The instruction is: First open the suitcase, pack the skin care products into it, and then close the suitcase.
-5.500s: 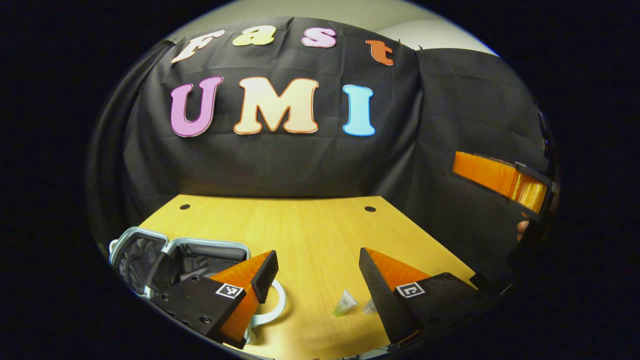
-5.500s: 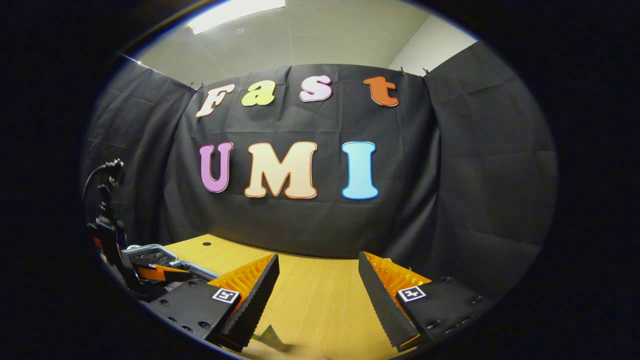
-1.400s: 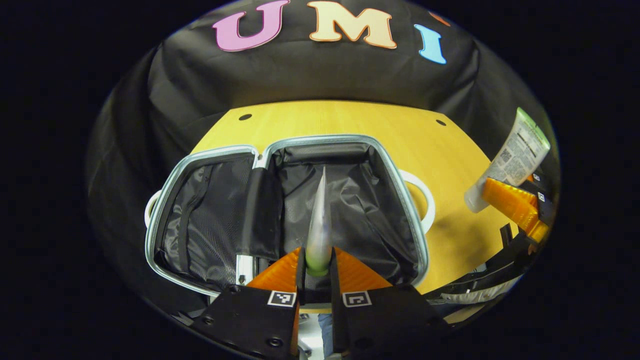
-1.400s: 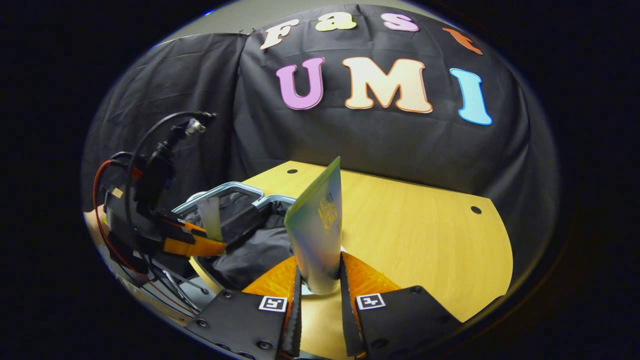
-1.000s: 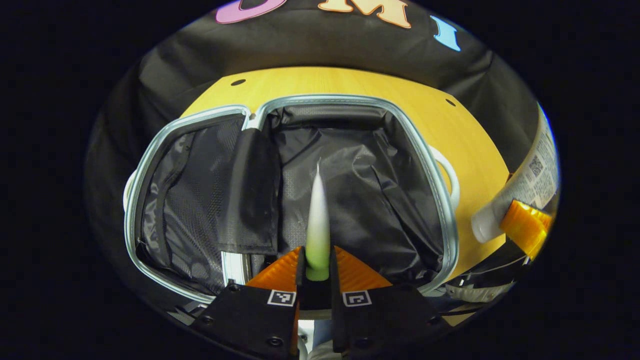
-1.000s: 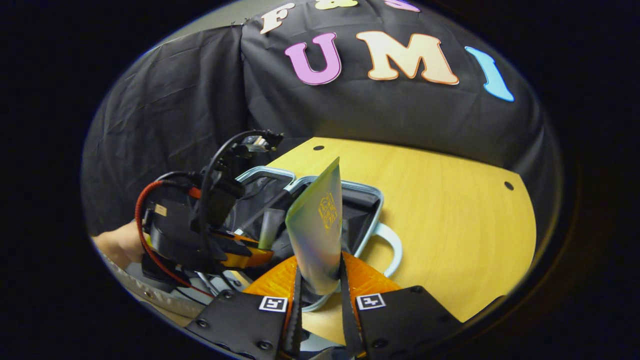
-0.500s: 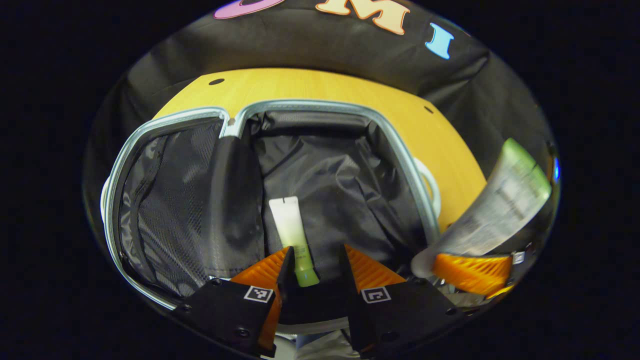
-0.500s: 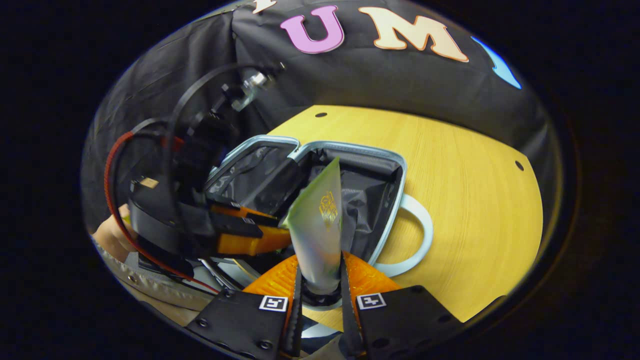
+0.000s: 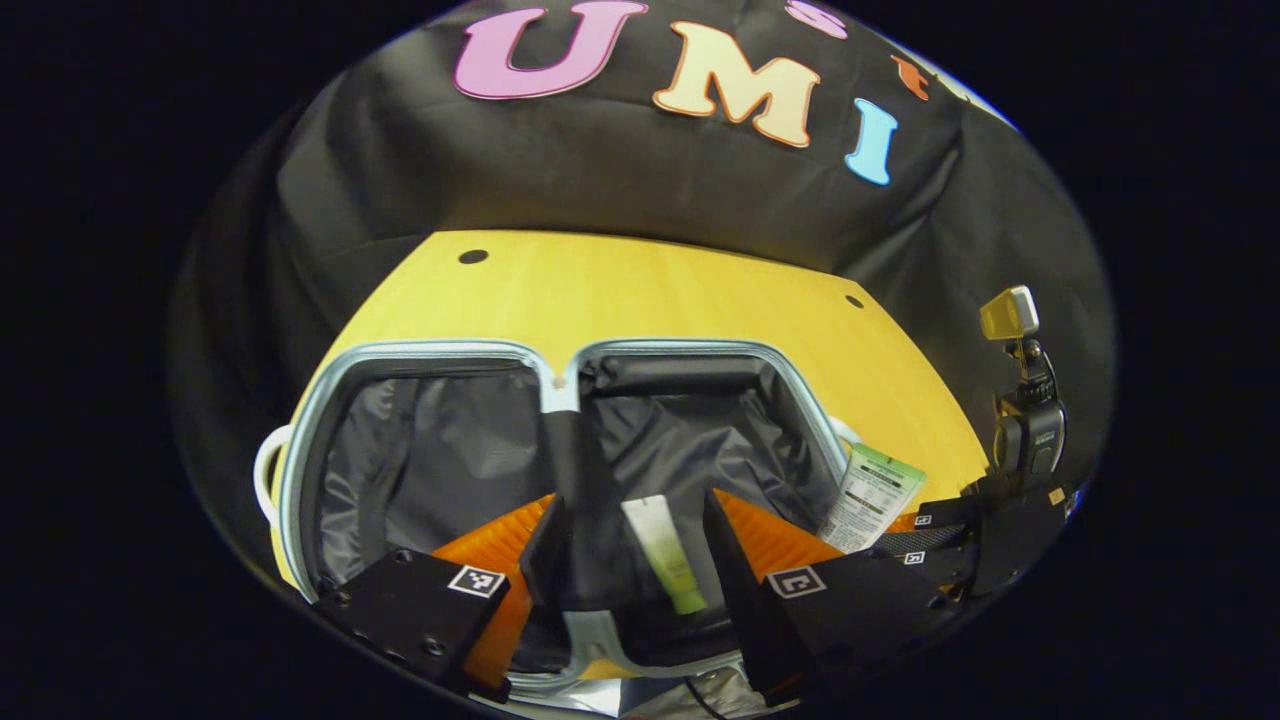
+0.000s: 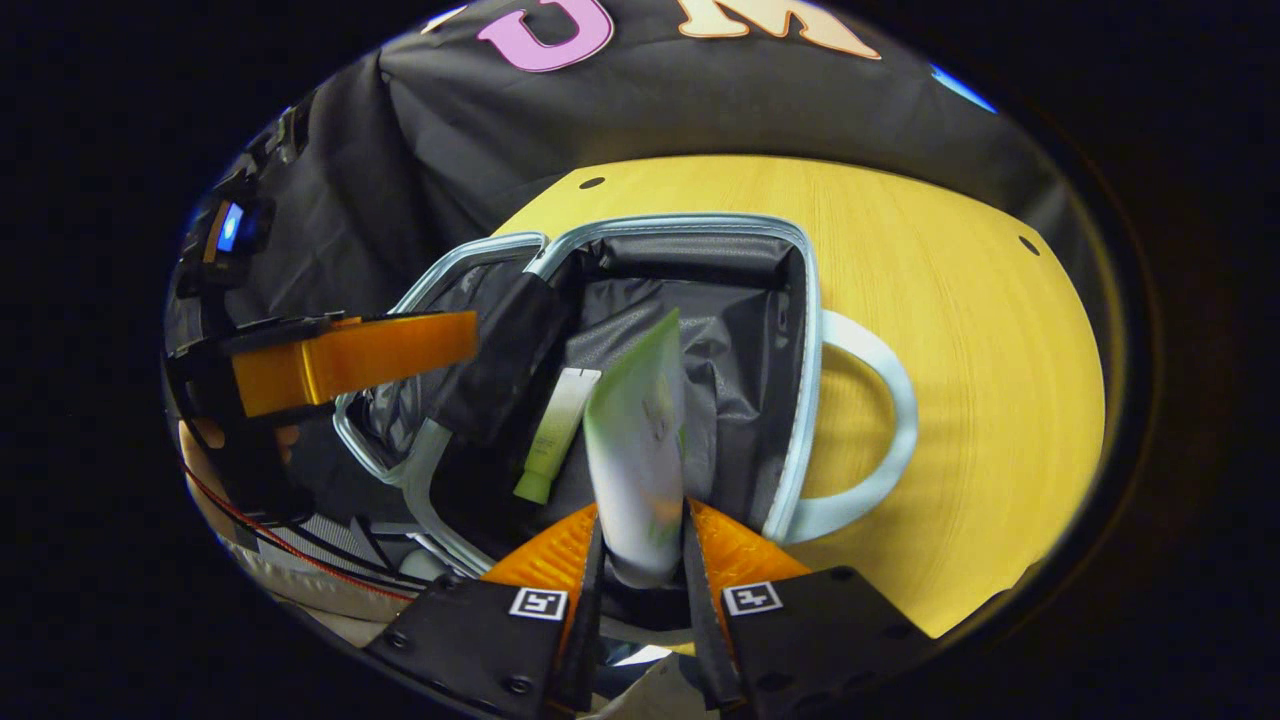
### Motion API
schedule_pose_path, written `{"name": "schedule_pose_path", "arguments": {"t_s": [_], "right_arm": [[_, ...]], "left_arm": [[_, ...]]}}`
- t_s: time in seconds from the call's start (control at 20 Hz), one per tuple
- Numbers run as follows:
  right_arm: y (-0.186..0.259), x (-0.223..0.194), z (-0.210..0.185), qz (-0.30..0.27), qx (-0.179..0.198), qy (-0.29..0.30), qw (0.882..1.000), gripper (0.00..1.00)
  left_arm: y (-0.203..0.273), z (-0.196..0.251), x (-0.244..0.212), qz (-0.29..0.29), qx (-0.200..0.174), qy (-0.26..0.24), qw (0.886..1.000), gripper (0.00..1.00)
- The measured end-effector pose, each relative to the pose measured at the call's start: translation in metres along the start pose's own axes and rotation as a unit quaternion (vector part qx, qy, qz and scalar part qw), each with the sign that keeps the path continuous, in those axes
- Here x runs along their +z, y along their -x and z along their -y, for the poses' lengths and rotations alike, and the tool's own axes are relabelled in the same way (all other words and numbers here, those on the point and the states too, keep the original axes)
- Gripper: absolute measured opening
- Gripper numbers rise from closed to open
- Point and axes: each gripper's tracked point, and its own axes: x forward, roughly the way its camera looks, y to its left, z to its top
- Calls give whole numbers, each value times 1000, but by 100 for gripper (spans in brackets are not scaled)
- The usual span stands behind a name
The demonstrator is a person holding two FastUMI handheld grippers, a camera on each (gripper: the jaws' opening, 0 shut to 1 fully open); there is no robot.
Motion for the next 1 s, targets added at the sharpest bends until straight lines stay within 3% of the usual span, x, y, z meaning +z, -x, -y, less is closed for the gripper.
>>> {"name": "schedule_pose_path", "arguments": {"t_s": [0.05, 0.2, 0.35, 0.4, 0.75, 1.0], "right_arm": [[-2, 5, -2, 11, -2, 2, 1000, 38], [0, 23, -14, 38, 10, -3, 999, 58], [10, 48, -25, 79, 30, -17, 996, 94], [13, 54, -24, 92, 30, -18, 995, 98], [29, 87, -8, 141, 14, -48, 989, 98], [39, 93, 18, 159, -19, -62, 985, 98]], "left_arm": [[3, -11, 1, 2, 9, 5, 1000, 80], [11, -51, 4, 13, 38, 19, 999, 81], [24, -100, 14, 31, 80, 42, 995, 83], [30, -115, 18, 37, 92, 52, 994, 85], [53, -232, 18, 48, 187, 94, 977, 87], [51, -289, 3, 35, 222, 135, 965, 87]]}}
